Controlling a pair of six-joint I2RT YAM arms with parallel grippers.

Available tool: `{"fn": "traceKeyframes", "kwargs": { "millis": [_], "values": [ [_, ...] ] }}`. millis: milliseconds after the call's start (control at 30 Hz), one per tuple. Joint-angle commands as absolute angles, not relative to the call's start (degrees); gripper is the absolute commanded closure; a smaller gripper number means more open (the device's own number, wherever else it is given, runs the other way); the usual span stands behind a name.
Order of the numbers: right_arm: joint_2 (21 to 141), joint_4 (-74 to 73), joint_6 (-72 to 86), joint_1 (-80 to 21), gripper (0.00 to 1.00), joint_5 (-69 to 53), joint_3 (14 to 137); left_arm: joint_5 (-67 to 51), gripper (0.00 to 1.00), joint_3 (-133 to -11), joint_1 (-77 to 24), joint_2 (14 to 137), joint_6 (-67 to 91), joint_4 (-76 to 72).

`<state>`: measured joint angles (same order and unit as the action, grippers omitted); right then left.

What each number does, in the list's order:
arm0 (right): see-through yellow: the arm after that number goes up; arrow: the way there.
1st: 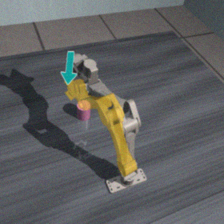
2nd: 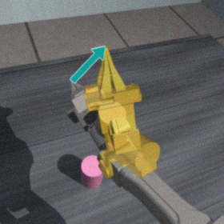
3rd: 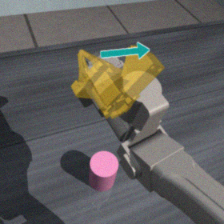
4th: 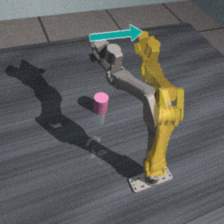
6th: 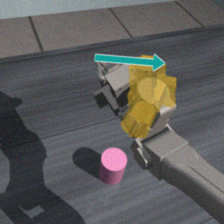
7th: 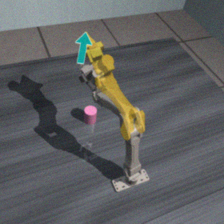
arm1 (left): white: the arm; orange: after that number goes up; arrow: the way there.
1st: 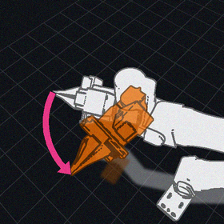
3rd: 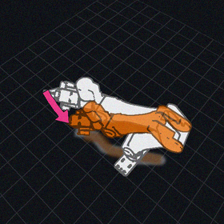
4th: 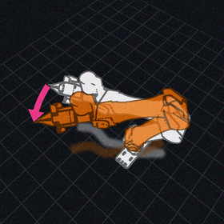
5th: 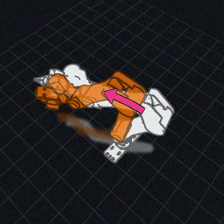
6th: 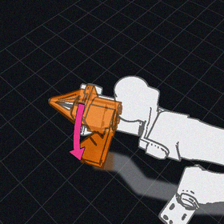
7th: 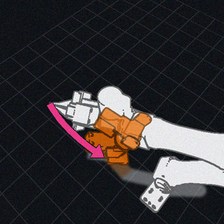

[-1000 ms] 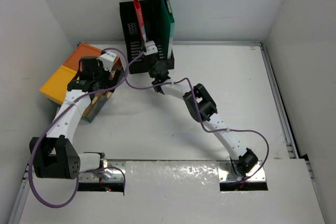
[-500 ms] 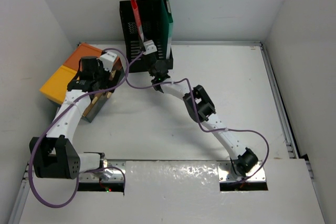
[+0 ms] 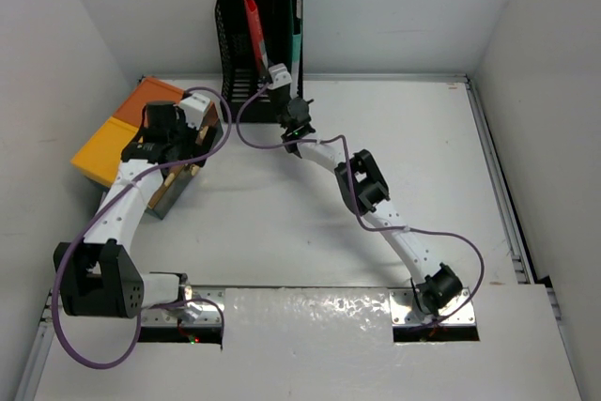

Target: Organize the desk

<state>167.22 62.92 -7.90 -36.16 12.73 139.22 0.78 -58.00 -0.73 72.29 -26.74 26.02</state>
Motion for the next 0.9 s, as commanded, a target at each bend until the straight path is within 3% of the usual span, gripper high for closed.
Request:
{"fn": "traceKeyframes", "kwargs": {
  "millis": [0, 300, 700, 767, 800, 867],
  "values": [
    [169.4, 57.0, -7.3, -34.5, 1.00, 8.5, 140.7, 0.3, 0.00, -59.0, -0.1, 72.2, -27.1, 25.0],
    [169.6, 57.3, -4.3, -36.8, 1.00, 11.9, 135.1, 0.3, 0.00, -58.9, -0.1, 72.1, -27.3, 25.1],
    [153.1, 71.6, 0.0, -40.3, 1.00, 19.8, 107.9, 0.3, 0.00, -59.2, -0.1, 70.9, -27.4, 26.0],
    [151.1, 72.2, 0.9, -40.3, 0.88, 19.3, 105.9, -1.1, 0.00, -59.2, -0.1, 70.8, -27.6, 26.1],
    [150.4, 72.4, 0.4, -40.3, 0.77, 18.7, 104.3, -1.1, 0.00, -59.1, -0.1, 70.7, -27.6, 26.1],
    [148.3, 72.8, 0.4, -40.3, 0.68, 18.0, 102.2, -1.3, 0.00, -58.9, -0.1, 70.8, -27.8, 26.0]
  ]
}}
